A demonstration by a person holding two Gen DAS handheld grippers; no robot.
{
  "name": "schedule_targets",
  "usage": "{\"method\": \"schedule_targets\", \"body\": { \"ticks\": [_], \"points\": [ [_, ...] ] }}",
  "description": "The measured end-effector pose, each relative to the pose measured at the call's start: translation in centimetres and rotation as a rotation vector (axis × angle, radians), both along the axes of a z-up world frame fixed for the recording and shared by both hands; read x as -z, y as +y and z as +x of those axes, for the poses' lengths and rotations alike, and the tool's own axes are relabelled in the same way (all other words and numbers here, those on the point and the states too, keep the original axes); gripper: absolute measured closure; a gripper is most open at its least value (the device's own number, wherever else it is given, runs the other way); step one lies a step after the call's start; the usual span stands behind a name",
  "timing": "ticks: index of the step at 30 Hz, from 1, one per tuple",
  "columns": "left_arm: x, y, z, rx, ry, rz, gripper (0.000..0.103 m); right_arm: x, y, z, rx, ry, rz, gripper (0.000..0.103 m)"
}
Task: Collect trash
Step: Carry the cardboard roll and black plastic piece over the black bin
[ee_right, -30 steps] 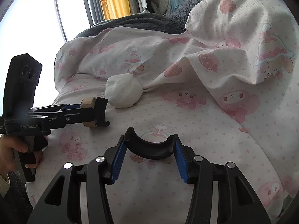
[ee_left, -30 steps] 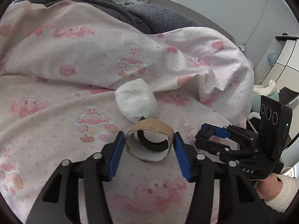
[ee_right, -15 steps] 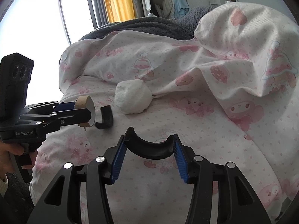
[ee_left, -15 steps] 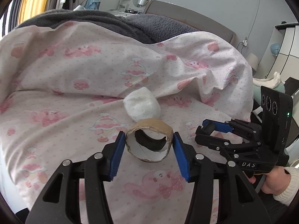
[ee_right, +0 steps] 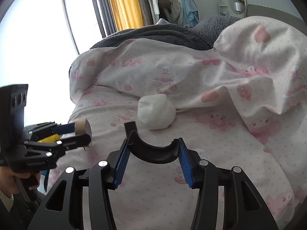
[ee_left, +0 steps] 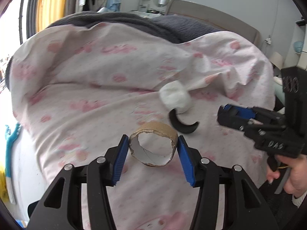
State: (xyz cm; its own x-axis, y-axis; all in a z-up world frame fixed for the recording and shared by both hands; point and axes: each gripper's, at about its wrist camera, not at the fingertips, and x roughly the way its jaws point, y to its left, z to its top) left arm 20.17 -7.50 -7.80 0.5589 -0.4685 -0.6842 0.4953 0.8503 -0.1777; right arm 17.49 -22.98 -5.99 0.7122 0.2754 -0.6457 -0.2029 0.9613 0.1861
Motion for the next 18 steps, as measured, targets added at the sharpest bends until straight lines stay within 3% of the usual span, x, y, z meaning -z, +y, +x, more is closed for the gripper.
{"method": "schedule_targets", "body": {
  "ticks": [18],
  "points": [
    [-0.3,8.0,-1.4,-0.26,-0.007,0.019,0.048,-2.7,7.6,0.2,-0.133,-0.025,0.02,0.053]
  ]
}}
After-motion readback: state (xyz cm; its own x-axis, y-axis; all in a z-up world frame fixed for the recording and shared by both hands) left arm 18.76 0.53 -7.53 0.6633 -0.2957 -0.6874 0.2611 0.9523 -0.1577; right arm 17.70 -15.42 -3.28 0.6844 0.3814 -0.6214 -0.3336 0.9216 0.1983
